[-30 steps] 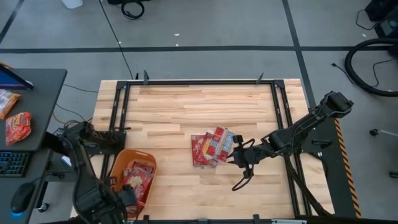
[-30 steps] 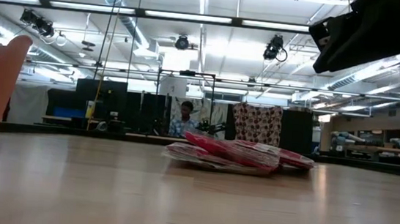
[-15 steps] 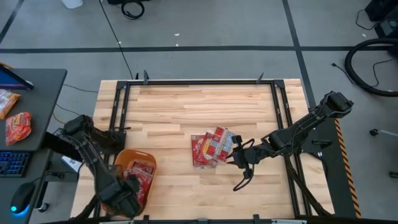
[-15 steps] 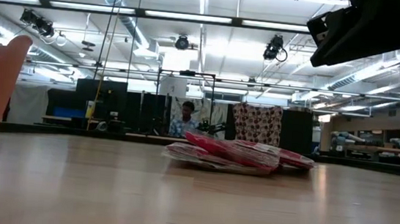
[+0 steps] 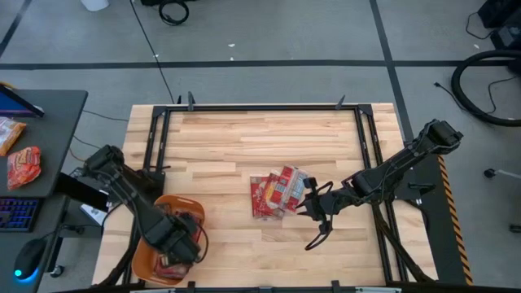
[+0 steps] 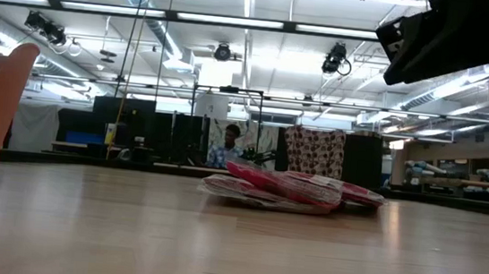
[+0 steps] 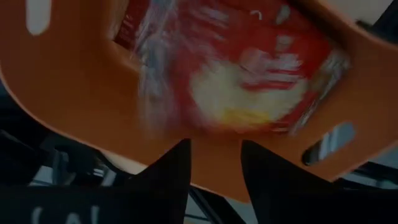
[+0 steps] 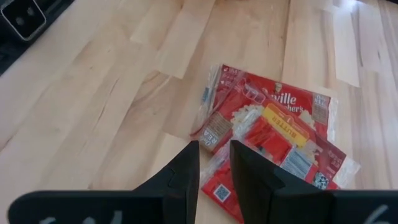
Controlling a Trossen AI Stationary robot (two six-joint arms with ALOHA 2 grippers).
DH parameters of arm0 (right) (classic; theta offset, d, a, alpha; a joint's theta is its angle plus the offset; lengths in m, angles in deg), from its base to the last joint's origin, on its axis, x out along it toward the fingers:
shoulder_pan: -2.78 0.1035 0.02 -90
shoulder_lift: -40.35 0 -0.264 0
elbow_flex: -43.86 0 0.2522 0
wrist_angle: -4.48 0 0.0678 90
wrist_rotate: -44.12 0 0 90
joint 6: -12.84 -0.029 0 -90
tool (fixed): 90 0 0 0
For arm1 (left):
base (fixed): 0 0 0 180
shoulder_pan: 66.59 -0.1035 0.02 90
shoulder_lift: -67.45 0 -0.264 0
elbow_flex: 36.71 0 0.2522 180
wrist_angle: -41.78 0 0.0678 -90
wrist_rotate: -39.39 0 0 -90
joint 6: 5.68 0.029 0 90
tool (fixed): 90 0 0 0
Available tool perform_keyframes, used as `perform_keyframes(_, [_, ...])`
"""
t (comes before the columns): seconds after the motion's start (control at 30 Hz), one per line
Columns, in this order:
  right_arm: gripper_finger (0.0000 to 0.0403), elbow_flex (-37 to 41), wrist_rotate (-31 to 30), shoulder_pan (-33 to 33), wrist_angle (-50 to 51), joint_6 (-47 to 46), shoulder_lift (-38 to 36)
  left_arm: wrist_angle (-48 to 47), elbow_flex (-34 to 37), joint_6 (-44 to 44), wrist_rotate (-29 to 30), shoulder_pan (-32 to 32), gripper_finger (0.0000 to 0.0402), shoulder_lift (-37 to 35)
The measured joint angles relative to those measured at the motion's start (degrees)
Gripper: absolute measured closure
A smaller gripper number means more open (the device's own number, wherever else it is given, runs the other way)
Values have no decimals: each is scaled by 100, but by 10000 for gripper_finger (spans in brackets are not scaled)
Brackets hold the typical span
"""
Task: Sort popcorn bags into baskets
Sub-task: Put the popcorn bag into the orange bin, then put the right popcorn bag into the orange bin
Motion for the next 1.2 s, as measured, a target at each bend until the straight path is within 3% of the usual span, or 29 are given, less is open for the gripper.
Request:
perform_keyframes(0.13, [309, 0, 0, 0, 184, 8, 0, 2, -2, -151, -56, -225, 261, -227])
perform_keyframes(0.23, [309, 0, 0, 0, 223, -47, 0, 3, -11, -447, 429, -360, 267, -393])
perform_keyframes(0.43, [309, 2, -2, 0, 224, -562, 0, 567, -11, -608, 2660, -457, 269, -424])
perform_keyframes(0.57, [309, 2, -69, 0, 212, -778, 45, 1490, -9, 646, 4364, -556, 269, -361])
perform_keyframes(0.67, [306, 2, -525, 76, 214, -853, 245, 2268, -11, 1544, 5593, -683, 269, -369])
perform_keyframes(0.8, [286, 4, -870, 219, 163, -853, 783, 2955, -14, 1963, 6694, -842, 269, -335])
perform_keyframes(0.93, [251, 4, -1304, 324, 150, -852, 1259, 3196, -11, 2124, 6753, -1134, 269, -176])
perform_keyframes(1.2, [181, 4, -2650, 625, 556, -345, 1886, 3376, -11, 2147, 5890, -1848, 269, 382])
